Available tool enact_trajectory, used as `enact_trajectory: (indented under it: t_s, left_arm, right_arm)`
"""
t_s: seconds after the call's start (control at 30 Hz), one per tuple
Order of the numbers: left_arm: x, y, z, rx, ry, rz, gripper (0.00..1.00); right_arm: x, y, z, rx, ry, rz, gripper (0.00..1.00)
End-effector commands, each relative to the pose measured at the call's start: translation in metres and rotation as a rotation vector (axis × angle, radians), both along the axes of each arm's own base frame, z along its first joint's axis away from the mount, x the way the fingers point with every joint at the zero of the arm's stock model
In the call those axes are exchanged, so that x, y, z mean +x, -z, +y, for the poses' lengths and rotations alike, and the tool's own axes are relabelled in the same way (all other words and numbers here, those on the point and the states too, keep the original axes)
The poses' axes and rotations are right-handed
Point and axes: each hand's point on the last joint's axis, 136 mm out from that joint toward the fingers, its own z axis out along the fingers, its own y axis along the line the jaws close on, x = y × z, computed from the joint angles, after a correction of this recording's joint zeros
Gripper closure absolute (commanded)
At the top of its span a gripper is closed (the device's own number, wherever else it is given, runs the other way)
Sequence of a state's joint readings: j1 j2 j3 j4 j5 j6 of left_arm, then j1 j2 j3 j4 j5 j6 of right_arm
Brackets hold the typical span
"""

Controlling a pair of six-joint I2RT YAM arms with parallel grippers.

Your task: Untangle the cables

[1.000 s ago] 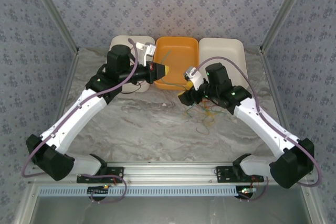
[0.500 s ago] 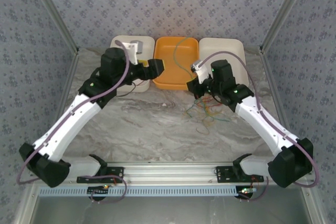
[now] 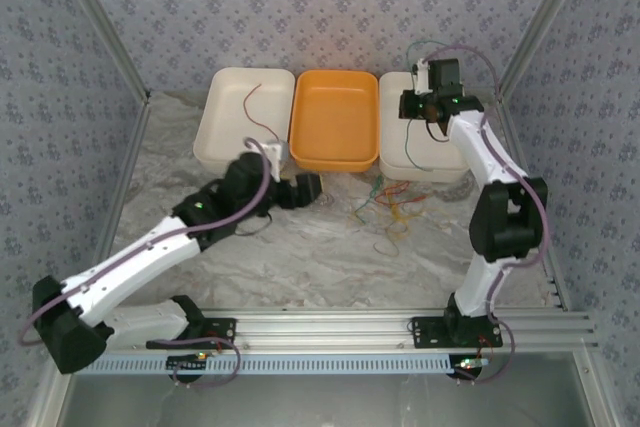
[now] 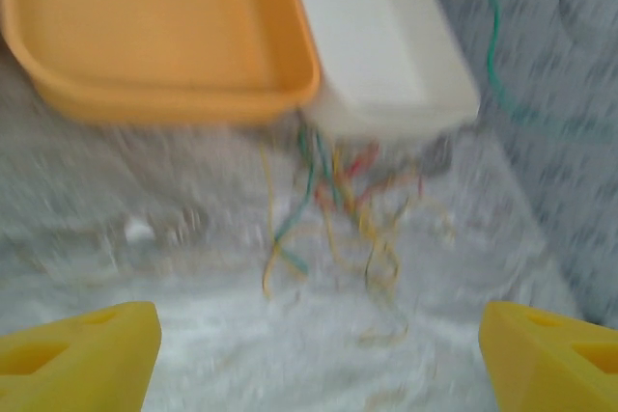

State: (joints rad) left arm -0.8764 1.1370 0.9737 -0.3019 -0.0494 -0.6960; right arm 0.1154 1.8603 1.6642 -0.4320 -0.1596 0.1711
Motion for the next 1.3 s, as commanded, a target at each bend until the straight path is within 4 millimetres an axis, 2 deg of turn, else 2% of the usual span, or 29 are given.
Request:
enact_trajectory:
  t_s: [0.0,0.07,0.13,0.23,0.27,0.37,0.43,0.5,0.6,0.73,0.8,0.87,0.97,1.07,1.13,1.23,1.27]
  left_arm:
    - [-0.016,0.001,-0.025,-0.062,0.040,0.000,0.15]
    - [-0.025,0.011,-0.036,-0.049,0.063,0.013,0.16]
    - [-0.031,0.017,-0.042,-0.042,0.077,0.023,0.18]
    - [-0.034,0.018,-0.046,-0.045,0.085,0.022,0.19]
    - [-0.034,0.018,-0.046,-0.045,0.085,0.022,0.19]
    - [-0.033,0.021,-0.048,-0.038,0.086,0.024,0.19]
    - [-0.032,0.026,-0.050,-0.029,0.085,0.032,0.19]
    - [-0.031,0.033,-0.052,-0.023,0.080,0.043,0.22]
    - [-0.027,0.046,-0.054,-0.011,0.057,0.069,0.24]
    - [-0.020,0.069,-0.065,0.018,0.062,0.112,0.30]
    - [-0.014,0.083,-0.073,0.016,0.067,0.147,0.36]
    - [-0.006,0.098,-0.081,0.007,0.074,0.189,0.39]
    - [0.001,0.115,-0.096,-0.008,0.092,0.236,0.44]
    - [0.006,0.128,-0.109,0.002,0.106,0.251,0.46]
    - [0.009,0.136,-0.116,0.000,0.106,0.255,0.52]
    - [0.013,0.146,-0.124,0.014,0.108,0.261,0.65]
    - [0.014,0.147,-0.126,0.020,0.111,0.256,0.66]
  right_arm:
    - [0.019,0.026,-0.021,0.024,0.094,0.110,1.00]
    - [0.031,0.046,-0.030,0.019,0.126,0.164,0.99]
    - [0.038,0.065,-0.036,0.027,0.144,0.225,0.88]
    - [0.044,0.080,-0.041,0.039,0.149,0.275,0.57]
    - [0.044,0.078,-0.043,0.031,0.151,0.272,0.50]
    - [0.039,0.063,-0.045,0.013,0.151,0.245,0.35]
    - [0.033,0.048,-0.046,0.011,0.156,0.220,0.35]
    - [0.023,0.032,-0.047,0.014,0.161,0.181,0.38]
    - [-0.004,-0.001,-0.041,0.034,0.176,0.070,0.43]
    - [-0.067,-0.008,-0.030,0.033,0.224,0.010,0.49]
    - [-0.103,0.000,-0.020,0.037,0.250,-0.001,0.50]
    - [-0.145,0.032,-0.012,0.010,0.281,0.055,0.48]
    - [-0.191,0.070,-0.011,0.100,0.337,0.120,0.41]
    - [-0.213,0.087,-0.013,0.206,0.384,0.127,0.37]
    - [-0.216,0.088,-0.013,0.227,0.391,0.122,0.35]
    - [-0.220,0.095,-0.036,0.173,0.466,0.147,0.35]
    - [-0.222,0.097,-0.044,0.160,0.489,0.151,0.34]
